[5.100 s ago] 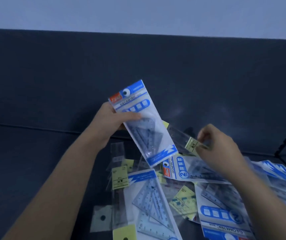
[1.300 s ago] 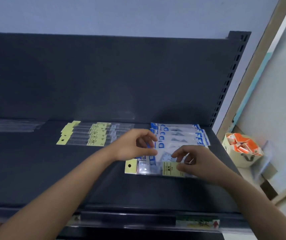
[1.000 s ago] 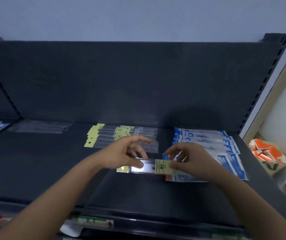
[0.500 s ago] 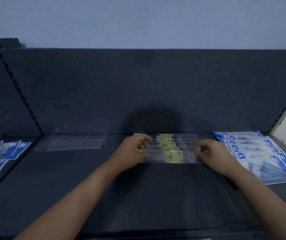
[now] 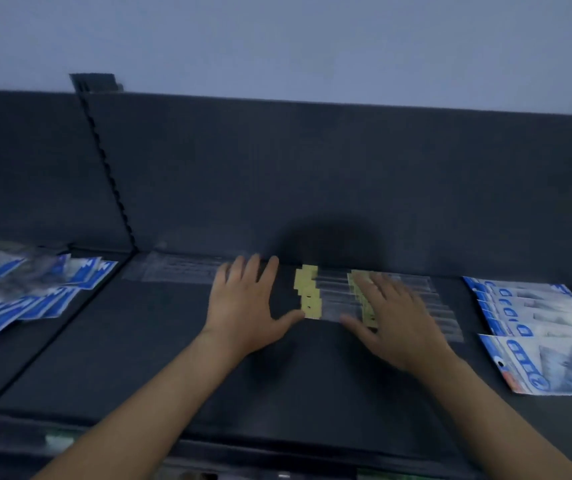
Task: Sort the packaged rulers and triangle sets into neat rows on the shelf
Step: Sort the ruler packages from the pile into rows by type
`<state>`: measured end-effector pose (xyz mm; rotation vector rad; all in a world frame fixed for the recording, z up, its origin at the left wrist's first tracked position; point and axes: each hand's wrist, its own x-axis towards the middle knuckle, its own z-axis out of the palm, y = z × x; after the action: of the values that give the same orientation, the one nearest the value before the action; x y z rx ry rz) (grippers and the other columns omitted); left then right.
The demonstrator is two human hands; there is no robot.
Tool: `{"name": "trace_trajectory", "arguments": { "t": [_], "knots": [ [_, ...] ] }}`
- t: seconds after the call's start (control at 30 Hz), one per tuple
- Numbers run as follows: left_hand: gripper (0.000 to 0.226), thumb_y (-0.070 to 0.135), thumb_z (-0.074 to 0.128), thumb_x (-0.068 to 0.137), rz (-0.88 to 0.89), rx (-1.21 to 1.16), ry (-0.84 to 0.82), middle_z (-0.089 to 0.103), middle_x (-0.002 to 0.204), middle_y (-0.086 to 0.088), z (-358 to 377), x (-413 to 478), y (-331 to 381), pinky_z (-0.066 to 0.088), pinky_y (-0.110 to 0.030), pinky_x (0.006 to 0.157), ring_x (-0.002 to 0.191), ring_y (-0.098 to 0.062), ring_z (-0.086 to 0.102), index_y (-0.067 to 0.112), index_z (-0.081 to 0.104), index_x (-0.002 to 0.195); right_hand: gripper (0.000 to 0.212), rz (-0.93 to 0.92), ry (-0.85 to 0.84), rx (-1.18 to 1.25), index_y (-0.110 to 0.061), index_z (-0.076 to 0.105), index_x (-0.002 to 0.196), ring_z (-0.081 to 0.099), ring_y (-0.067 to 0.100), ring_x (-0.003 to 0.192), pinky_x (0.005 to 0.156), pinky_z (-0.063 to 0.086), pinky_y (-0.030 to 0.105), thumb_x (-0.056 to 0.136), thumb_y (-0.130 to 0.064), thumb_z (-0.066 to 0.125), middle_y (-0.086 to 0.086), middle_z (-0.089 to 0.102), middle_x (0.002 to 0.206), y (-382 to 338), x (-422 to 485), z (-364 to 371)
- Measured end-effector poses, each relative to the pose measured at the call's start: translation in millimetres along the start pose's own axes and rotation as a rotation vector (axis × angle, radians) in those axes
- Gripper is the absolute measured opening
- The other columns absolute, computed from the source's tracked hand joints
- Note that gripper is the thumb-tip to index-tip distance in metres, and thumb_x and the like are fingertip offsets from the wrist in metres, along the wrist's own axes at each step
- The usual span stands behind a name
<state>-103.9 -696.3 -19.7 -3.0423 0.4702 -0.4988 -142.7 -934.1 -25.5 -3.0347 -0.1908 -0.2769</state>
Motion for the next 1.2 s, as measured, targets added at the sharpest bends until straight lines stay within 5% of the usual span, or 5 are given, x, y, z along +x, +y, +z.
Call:
{"name": "trace_trajectory", "arguments": {
  "t": [0.2, 0.47, 0.83, 1.03, 1.2],
  "knots": [
    [0.112, 0.093, 0.013, 0.066, -0.224, 0.084, -0.126, 0.008, 0.162, -0.011, -18.2, -42.9, -82.8, 0.009, -0.048, 0.117, 0.148, -0.032, 0.007, 0.025, 0.000, 0.154, 0.084, -0.107, 0.033, 0.075, -0.034, -0.013, 0.149, 0.002, 0.025, 0.147, 0.117, 0.005, 0.042, 0.082, -0.077, 0.015, 0.005, 0.005, 0.160, -108.2, 29.6, 7.4],
    [0.110, 0.092, 0.020, 0.068, -0.456, 0.184, -0.168, 0.016, 0.160, -0.011, -45.9, -120.4, -251.3, 0.016, -0.049, 0.117, 0.146, -0.032, 0.014, 0.023, 0.011, 0.153, 0.085, -0.283, -0.014, 0.169, -0.036, -0.010, 0.149, 0.015, 0.025, 0.145, 0.114, 0.019, 0.043, 0.081, -0.077, 0.024, 0.007, 0.014, 0.159, -288.1, 56.7, 9.8],
    [0.098, 0.088, 0.020, 0.072, -0.535, 0.217, -0.109, 0.042, 0.145, -0.004, -69.8, -226.9, -506.6, 0.031, -0.042, 0.106, 0.135, -0.026, 0.033, 0.025, 0.032, 0.146, 0.074, -0.269, 0.026, 0.261, -0.026, 0.017, 0.150, 0.035, 0.026, 0.135, 0.102, 0.036, 0.039, 0.089, -0.063, 0.039, 0.005, 0.035, 0.150, -540.3, 95.8, 27.2],
    [0.092, 0.084, 0.023, 0.078, -0.524, 0.151, -0.183, 0.044, 0.145, -0.004, -61.4, -221.6, -592.2, 0.031, -0.043, 0.106, 0.135, -0.027, 0.036, 0.024, 0.033, 0.146, 0.070, -0.263, 0.006, 0.261, -0.025, 0.029, 0.146, 0.041, 0.023, 0.131, 0.099, 0.038, 0.036, 0.088, -0.064, 0.040, 0.001, 0.039, 0.147, -617.1, 124.7, 40.7],
    [0.091, 0.085, 0.024, 0.078, -0.508, 0.084, -0.194, 0.046, 0.143, -0.004, -38.8, -200.5, -639.5, 0.033, -0.042, 0.105, 0.132, -0.027, 0.040, 0.023, 0.037, 0.144, 0.045, -0.279, 0.097, 0.514, -0.025, 0.059, 0.122, 0.055, 0.014, 0.113, 0.086, 0.041, 0.027, 0.087, -0.052, 0.055, -0.006, 0.061, 0.125, -667.7, 165.4, 59.5]
  ]
}}
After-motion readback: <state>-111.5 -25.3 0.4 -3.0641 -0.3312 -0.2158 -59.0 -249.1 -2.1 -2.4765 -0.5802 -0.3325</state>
